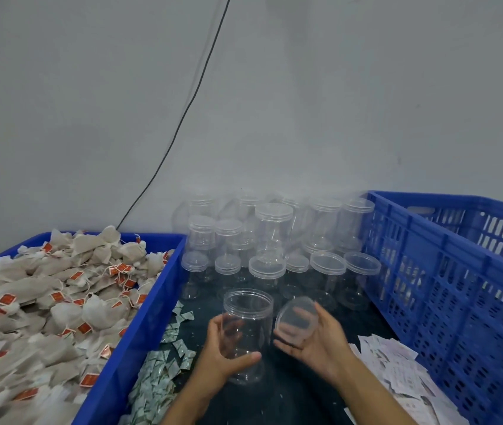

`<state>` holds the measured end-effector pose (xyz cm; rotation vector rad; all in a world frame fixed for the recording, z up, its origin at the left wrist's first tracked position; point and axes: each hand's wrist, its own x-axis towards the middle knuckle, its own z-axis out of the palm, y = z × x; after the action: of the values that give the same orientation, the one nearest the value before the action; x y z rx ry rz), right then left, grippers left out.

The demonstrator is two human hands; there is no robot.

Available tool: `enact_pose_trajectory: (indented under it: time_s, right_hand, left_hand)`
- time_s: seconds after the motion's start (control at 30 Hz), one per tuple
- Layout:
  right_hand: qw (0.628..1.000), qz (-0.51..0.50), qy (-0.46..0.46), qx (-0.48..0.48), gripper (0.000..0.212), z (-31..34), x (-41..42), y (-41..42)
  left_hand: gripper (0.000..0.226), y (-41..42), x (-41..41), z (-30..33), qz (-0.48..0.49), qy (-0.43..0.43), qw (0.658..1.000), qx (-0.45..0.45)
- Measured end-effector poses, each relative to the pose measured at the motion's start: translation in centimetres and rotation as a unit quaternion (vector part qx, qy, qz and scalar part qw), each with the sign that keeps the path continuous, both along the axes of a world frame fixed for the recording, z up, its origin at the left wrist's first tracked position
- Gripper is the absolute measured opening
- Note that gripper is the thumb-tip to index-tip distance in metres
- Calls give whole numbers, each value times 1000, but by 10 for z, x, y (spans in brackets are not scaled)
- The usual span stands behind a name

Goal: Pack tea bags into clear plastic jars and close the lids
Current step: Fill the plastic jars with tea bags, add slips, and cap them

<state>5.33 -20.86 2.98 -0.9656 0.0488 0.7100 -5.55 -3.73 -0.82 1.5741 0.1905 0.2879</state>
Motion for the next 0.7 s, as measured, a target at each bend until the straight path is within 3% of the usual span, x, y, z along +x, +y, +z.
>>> enact_pose_trajectory:
  time_s: [0.07,0.17,0.3,0.43,0.6,0.7]
  right_hand:
    - [994,-35,90,50,43,-18,-4,5]
    - [990,-82,107,49,31,-35,-10,8]
    - [987,-136,12,-82,30,-44,-10,16]
    - [926,-158,-162,-302,50,-44,-10,20]
    - [886,-144,-251,-363,52,-33,-22,23]
    - [862,-184,-320,-348,47,-16,-32,29]
  left_hand:
    - [78,-2,1,-8,17,-12,1000,12]
    - [84,-2,4,-16,43,-21,999,25]
    - [99,0,6,-22,36,-13,998,58]
    - [102,-4,6,-19,95,21,993,69]
    - [95,-2,2,7,74,93,989,83]
    - [99,5,-4,34,85,133,983,91]
